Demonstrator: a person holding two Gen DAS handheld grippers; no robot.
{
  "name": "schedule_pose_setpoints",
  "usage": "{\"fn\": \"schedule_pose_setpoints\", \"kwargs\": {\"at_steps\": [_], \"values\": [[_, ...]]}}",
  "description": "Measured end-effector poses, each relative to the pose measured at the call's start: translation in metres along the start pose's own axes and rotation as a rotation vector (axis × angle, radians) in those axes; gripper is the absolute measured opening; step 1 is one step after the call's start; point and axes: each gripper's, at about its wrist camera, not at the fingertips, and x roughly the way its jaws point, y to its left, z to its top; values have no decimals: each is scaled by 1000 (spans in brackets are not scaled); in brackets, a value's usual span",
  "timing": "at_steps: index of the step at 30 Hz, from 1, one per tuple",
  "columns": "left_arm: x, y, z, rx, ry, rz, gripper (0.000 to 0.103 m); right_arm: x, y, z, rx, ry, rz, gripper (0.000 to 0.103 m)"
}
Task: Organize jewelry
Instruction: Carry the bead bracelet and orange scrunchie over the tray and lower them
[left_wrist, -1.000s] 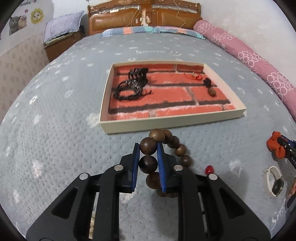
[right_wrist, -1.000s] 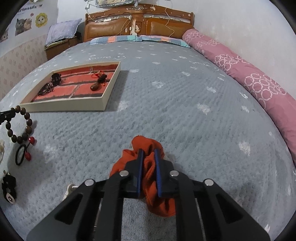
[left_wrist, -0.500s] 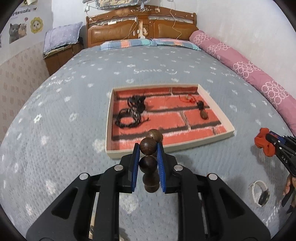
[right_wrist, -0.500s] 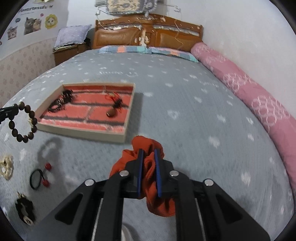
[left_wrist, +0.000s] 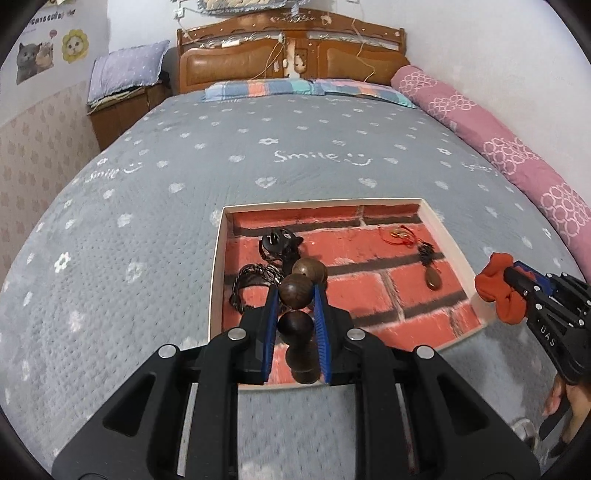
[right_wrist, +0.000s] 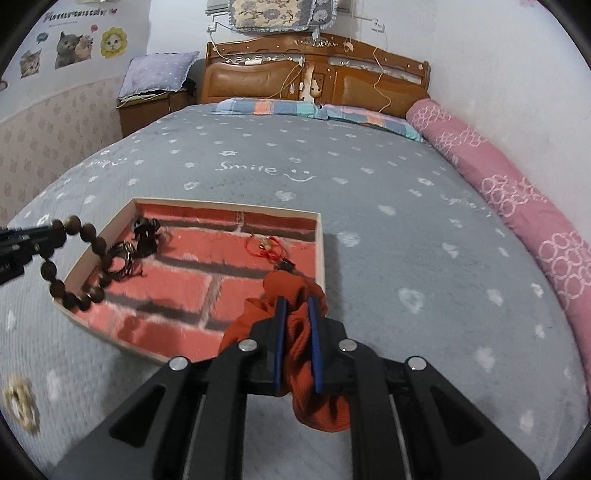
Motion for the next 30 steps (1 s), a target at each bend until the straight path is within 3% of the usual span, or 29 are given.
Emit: {"fn": "schedule_pose_setpoints", "kwargs": {"at_steps": [19, 30], "values": [[91, 29, 13, -13, 67, 79, 18, 88, 36, 23, 92, 58, 60, 12], [126, 34, 16, -7, 122, 107, 18, 123, 49, 28, 81, 115, 25, 13]]}}
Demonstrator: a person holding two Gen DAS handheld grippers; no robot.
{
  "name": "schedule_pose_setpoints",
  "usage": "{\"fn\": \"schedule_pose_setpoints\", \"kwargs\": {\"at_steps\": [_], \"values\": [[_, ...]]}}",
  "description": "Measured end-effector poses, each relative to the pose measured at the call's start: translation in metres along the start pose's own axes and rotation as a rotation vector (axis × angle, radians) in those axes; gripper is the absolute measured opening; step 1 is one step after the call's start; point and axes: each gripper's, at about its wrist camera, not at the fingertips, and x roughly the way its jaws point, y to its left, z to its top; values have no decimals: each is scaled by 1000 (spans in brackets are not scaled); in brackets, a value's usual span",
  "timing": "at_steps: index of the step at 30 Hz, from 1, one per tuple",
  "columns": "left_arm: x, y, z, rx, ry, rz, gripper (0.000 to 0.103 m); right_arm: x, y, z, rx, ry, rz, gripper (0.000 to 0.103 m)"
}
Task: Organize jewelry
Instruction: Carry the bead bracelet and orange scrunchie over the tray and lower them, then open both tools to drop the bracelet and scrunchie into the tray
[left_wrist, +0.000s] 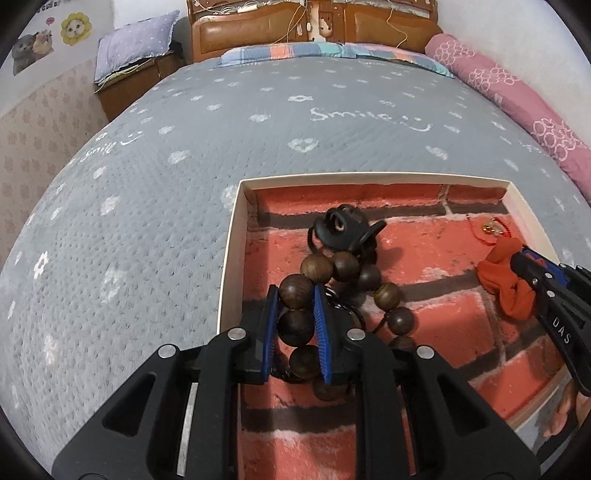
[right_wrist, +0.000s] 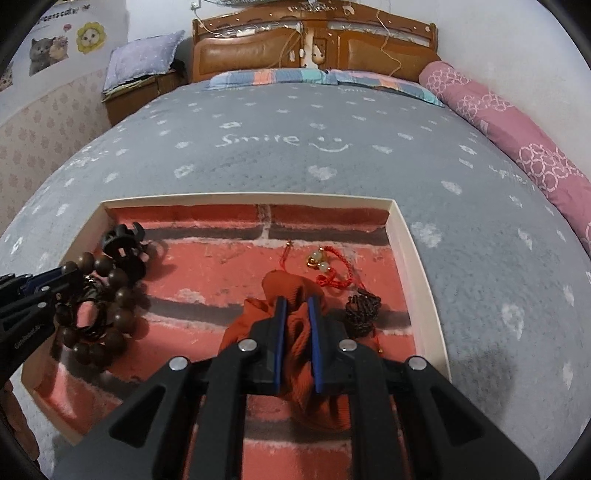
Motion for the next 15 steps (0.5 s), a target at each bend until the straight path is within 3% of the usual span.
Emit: {"fn": "schedule_pose_setpoints", "kwargs": {"at_steps": [6, 9, 11, 15], "values": [[0, 4, -4, -6, 2, -10, 18, 6, 2, 0, -17, 16, -3, 20], [-11, 1, -5, 14, -14, -13, 24, 0, 1, -2, -20, 5, -6, 37], [-21, 0, -6, 17, -30, -20, 43, -9, 0, -3, -14, -5, 8, 51], [-52, 0, -7, 44, -89, -16, 68, -31, 0, -1, -40, -31, 14, 59]]}}
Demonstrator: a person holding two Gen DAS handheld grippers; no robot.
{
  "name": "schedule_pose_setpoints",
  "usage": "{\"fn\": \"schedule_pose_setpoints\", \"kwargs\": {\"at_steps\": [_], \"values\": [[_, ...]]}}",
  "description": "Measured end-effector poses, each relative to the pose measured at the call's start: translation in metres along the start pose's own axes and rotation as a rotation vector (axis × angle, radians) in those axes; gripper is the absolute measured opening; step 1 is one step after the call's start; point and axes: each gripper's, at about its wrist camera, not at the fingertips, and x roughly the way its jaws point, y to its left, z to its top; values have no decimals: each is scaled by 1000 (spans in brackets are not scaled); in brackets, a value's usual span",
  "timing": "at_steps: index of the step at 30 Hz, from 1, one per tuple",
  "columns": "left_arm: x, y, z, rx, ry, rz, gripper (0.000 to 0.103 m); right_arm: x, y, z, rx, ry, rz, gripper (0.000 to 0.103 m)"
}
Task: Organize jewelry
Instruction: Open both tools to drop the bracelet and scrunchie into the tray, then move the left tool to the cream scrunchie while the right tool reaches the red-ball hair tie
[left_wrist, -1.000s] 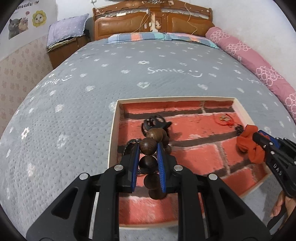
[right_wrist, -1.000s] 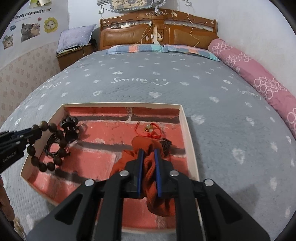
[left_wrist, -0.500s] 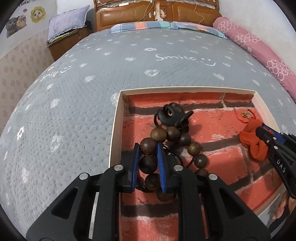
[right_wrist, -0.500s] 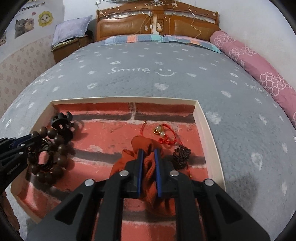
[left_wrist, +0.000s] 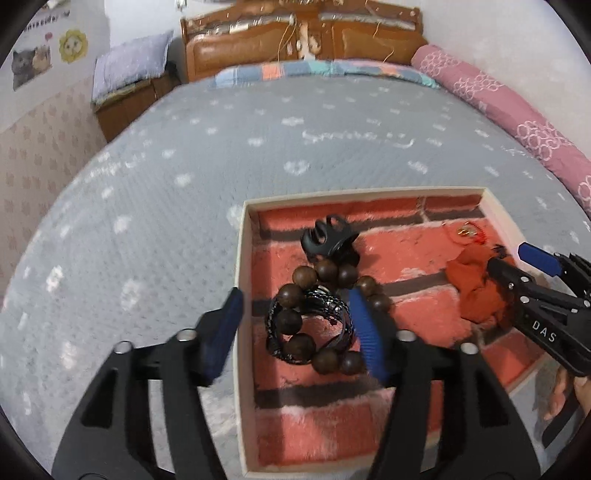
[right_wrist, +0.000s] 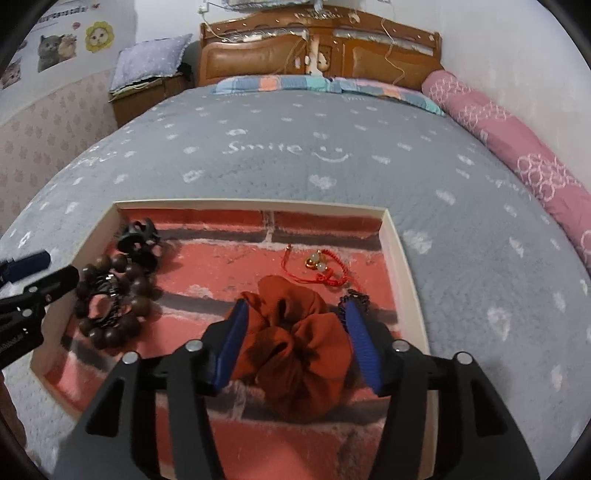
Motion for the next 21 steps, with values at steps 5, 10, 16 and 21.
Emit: {"fn": "schedule_pose_setpoints", "kwargs": {"at_steps": [5, 10, 16, 21], "values": [[-56, 14, -7, -11, -77, 4, 93, -48, -2, -6, -41, -61, -11, 80], [-105, 32, -24, -44, -118, -15, 98, -98, -13, -23, -34, -113, 5, 90], [-148, 41, -62, -55, -113, -3, 98, -150, -27, -56, -13, -131, -6, 94], [-175, 40, -102, -104, -102, -58, 98, -183, -37, -97, 17, -144, -20, 94]]}}
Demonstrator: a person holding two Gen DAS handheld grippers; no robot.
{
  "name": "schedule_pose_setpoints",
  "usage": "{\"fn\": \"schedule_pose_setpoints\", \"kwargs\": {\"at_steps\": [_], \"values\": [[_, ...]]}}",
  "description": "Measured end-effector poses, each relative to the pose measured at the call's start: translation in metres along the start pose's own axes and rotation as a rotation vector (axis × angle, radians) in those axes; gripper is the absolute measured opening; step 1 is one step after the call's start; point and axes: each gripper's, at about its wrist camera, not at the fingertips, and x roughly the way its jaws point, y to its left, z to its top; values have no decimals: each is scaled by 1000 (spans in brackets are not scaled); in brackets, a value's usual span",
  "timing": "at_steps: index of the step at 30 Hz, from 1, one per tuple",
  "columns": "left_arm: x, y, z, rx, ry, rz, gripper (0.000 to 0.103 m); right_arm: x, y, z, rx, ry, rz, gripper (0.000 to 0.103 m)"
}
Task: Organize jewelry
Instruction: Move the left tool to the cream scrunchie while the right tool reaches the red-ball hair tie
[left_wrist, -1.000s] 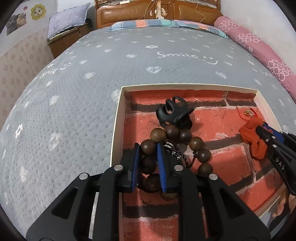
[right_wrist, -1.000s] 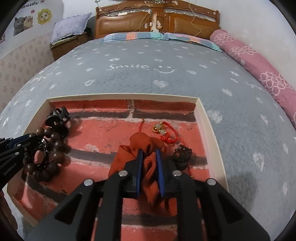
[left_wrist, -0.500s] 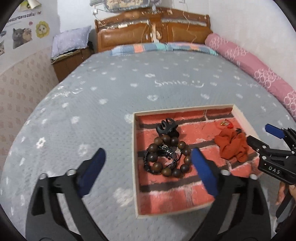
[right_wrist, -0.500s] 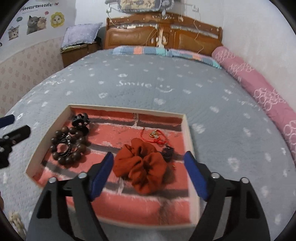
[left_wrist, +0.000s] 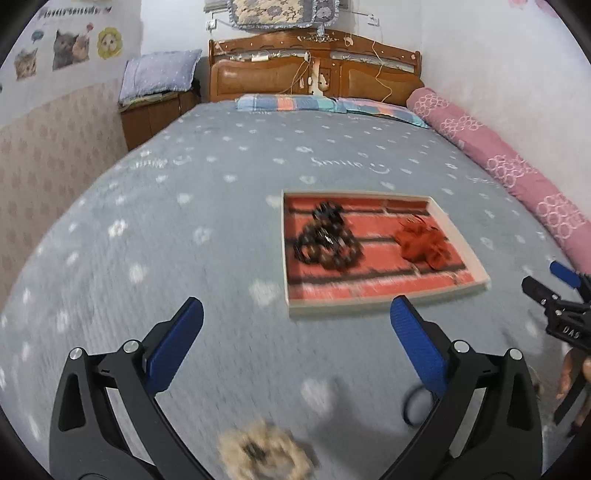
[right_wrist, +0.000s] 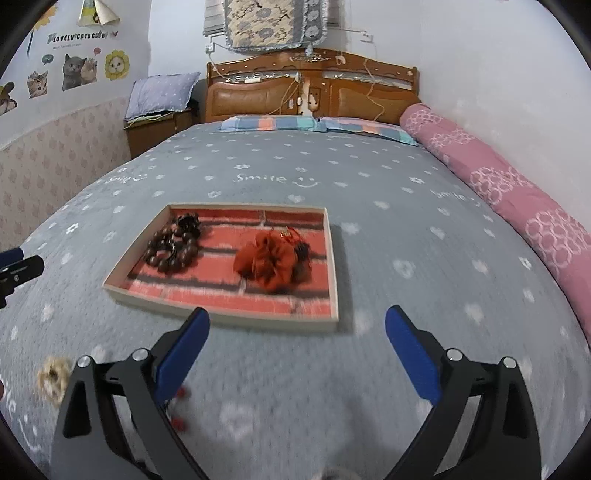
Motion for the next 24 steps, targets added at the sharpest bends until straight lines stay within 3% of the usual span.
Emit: {"fn": "schedule_pose_setpoints", "kwargs": {"at_steps": [10, 15, 20, 24], "values": [[-31, -3, -71, 71, -24, 35, 98, -32, 14, -59, 7, 11, -11, 94], [-13, 15, -109, 39, 41, 52, 98, -21, 36, -86, 34, 43, -3, 94], [-10, 20, -122, 113, 16, 116, 98, -8, 52, -99, 65, 68, -14, 94], [-7, 27, -122, 104, 17, 100, 98, 2, 59, -106, 102, 83, -16, 94]]}}
